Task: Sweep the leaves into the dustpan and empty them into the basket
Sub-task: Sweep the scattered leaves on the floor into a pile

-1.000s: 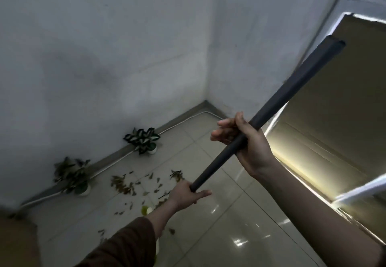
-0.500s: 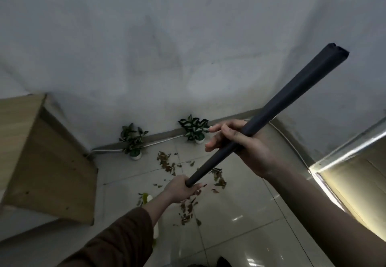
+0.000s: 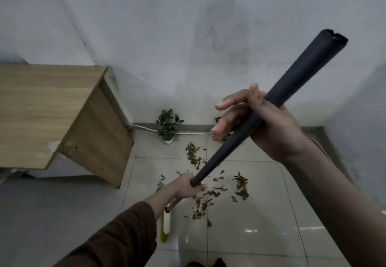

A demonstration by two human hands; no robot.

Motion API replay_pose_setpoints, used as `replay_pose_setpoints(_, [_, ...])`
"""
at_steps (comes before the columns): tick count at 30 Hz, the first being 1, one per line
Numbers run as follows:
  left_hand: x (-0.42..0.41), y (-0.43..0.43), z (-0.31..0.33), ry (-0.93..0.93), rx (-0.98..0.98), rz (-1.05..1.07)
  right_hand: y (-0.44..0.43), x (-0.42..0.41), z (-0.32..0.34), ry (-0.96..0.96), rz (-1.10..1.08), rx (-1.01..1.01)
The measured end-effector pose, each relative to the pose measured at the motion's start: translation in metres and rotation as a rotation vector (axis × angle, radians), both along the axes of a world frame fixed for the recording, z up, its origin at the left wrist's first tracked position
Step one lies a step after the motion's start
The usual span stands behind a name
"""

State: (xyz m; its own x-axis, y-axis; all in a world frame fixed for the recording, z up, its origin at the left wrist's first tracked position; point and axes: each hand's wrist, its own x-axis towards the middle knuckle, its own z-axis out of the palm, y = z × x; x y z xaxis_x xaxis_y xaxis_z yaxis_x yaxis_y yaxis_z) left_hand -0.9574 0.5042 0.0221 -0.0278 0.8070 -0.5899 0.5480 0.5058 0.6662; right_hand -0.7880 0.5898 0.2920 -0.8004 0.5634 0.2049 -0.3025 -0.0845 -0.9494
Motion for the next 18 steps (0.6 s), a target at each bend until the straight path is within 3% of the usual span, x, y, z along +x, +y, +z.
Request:
replay_pose_setpoints(7, [-0.019,-0.016,-0.012,-0.051,0.069,0.203,0.003,-0.031,-0.031,0.004,-0.052,-0.083])
replay_pose_setpoints(12, [-0.053,-0.024,-0.024,0.018,0.086,0.318,0.006,-0.063,-0.049,0.020,-0.045,-0.144])
replay_pose_setpoints(18, [-0.118,-0.033,-0.032,0.081,0.067,0.404,0.002,-0.121,-0.070,0.047,0.022,-0.076])
